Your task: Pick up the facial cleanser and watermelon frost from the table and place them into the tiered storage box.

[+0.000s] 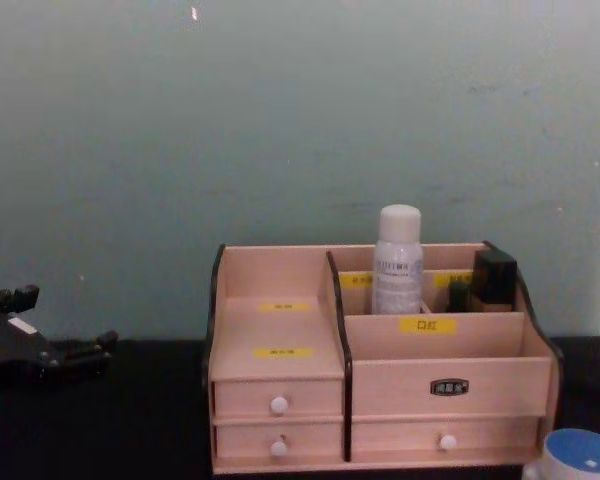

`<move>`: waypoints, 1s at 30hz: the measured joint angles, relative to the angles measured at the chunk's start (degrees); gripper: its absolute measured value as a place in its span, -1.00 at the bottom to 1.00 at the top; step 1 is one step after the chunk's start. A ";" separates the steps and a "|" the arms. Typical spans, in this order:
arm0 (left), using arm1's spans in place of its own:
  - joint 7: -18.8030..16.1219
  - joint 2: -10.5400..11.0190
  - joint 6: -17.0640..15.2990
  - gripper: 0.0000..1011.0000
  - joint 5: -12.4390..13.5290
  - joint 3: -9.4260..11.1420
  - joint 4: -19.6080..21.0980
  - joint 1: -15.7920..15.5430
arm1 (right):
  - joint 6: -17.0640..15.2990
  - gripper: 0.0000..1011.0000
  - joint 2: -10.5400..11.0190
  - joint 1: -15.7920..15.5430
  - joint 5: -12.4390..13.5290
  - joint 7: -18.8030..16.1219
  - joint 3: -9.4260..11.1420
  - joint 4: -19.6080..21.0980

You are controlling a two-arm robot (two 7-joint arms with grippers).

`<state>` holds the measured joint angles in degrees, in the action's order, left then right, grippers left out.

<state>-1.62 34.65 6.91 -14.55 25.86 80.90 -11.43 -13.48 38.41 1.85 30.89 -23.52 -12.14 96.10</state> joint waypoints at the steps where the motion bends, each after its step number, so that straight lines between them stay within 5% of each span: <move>1: 0.00 0.00 0.00 0.98 0.00 0.00 0.00 0.00 | -0.38 0.98 0.21 -0.14 -0.04 0.10 -0.36 0.08; 30: 0.00 0.00 0.00 0.98 0.00 0.00 0.00 0.00 | -4.73 0.98 0.61 2.54 -1.04 -0.38 -5.44 -3.76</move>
<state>-1.62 34.65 6.91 -14.55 25.86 80.90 -11.43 -18.21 39.02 4.39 29.84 -23.90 -17.58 92.34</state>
